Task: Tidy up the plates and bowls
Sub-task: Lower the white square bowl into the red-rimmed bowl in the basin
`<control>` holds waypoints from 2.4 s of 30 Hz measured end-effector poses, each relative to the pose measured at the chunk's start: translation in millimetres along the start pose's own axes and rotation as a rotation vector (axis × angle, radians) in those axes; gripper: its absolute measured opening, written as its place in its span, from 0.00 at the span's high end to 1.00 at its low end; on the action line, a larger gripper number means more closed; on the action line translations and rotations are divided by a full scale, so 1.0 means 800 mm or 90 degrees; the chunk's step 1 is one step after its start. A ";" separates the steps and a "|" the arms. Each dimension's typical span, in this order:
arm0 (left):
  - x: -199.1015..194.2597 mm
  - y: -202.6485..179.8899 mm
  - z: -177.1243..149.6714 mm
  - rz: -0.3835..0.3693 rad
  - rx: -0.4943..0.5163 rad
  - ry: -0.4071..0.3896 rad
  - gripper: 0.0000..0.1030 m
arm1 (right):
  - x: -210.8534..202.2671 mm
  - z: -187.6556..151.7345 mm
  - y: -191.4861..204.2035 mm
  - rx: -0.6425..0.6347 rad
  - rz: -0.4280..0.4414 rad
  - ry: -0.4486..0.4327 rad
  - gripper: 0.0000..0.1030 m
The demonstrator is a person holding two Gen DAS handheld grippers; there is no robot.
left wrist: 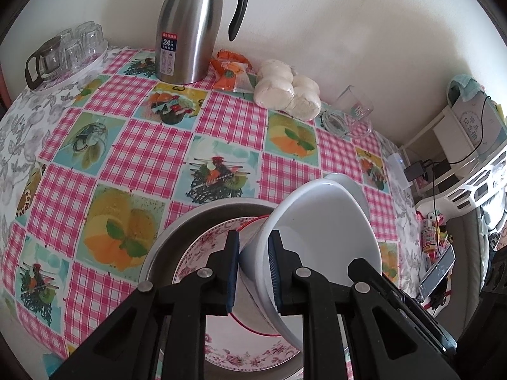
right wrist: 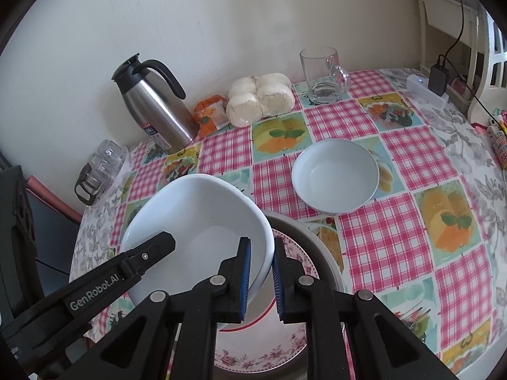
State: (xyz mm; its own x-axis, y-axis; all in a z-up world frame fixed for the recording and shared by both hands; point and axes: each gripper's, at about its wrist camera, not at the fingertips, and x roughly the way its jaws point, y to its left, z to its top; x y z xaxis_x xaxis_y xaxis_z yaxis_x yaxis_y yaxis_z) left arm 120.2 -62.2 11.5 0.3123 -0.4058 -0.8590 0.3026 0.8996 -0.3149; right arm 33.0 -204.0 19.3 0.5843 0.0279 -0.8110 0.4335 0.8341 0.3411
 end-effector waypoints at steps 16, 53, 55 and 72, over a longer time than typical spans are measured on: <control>0.023 0.008 -0.006 0.022 -0.005 0.035 0.83 | 0.021 -0.004 -0.002 0.005 -0.009 0.039 0.84; 0.008 0.010 -0.003 0.016 -0.005 0.002 0.78 | 0.030 -0.005 -0.006 0.011 -0.013 0.058 0.84; 0.008 0.009 -0.003 0.014 -0.007 0.002 0.78 | 0.030 -0.005 -0.006 0.011 -0.013 0.057 0.84; 0.005 0.017 -0.002 0.032 -0.023 -0.007 0.54 | 0.015 0.000 -0.001 0.005 -0.017 0.029 0.78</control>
State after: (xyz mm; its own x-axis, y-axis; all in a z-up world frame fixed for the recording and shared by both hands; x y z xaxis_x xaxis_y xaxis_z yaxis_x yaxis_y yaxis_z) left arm 124.4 -51.4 3.0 0.3359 -0.3622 -0.8695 0.2536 0.9238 -0.2868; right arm 39.8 -204.4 8.9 0.5412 0.0303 -0.8404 0.4536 0.8309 0.3221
